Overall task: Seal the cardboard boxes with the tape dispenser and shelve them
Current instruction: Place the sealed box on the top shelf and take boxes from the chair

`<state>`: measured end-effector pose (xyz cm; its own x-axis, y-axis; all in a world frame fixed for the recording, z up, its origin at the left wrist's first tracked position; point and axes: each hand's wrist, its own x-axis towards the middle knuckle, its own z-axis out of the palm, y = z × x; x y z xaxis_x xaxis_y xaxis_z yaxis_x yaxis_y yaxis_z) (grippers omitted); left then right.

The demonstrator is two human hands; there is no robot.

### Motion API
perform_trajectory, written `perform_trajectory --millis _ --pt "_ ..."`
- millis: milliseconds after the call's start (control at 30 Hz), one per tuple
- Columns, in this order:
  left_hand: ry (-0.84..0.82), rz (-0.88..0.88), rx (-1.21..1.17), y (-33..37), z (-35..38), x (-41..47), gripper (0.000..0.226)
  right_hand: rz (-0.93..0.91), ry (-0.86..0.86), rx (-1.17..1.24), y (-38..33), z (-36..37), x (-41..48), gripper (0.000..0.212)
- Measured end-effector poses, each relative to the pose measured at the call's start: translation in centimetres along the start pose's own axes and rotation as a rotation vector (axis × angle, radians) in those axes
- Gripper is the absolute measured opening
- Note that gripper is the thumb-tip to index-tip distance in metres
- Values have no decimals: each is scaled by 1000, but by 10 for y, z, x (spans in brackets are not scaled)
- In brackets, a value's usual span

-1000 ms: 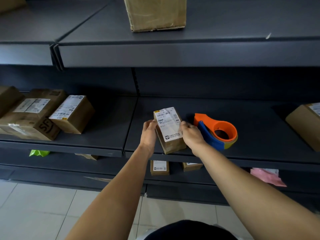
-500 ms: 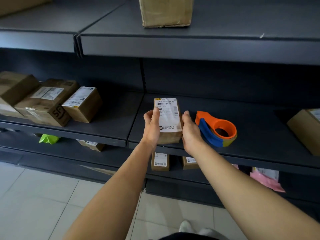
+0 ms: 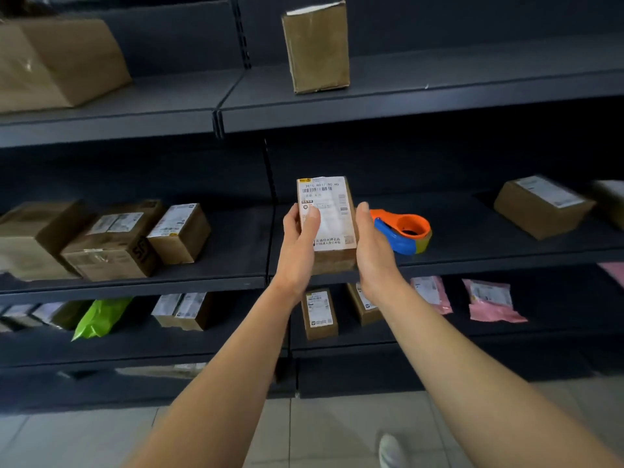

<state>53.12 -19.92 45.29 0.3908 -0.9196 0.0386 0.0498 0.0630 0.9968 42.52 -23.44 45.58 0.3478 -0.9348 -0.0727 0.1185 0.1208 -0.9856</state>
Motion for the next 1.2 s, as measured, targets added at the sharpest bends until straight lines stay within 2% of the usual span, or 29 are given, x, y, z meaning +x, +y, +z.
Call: perform_trajectory --millis 167,267,400,467,533,667,767,867,1000,1100,1200 --pt "-128 125 1 30 8 -40 65 -235 22 -34 -27 -2 -55 41" --pt "-130 210 -24 55 19 -58 69 -367 33 -18 -53 -5 -81 40" --pt "-118 343 -41 98 36 -65 36 -501 42 1 -92 -10 -99 40" --pt "-157 428 -12 119 45 -56 41 -549 74 -12 -113 -15 -96 40" --pt "-174 489 30 139 56 -40 59 -583 113 -39 -133 -22 -85 39" --pt "-202 505 35 173 82 5 89 -578 175 -18 -174 -38 -51 36" --pt "-196 455 37 189 102 41 101 -562 171 -24 -202 -51 -19 48" --pt "-146 436 41 198 120 68 101 -541 152 -32 -224 -64 12 62" --pt "-86 388 50 204 142 96 98 -482 91 -60 -240 -82 52 49" --pt "-85 335 43 200 153 116 94 -379 56 -63 -247 -94 79 59" --pt "-76 268 52 190 158 145 104 -293 18 -68 -249 -103 107 66"
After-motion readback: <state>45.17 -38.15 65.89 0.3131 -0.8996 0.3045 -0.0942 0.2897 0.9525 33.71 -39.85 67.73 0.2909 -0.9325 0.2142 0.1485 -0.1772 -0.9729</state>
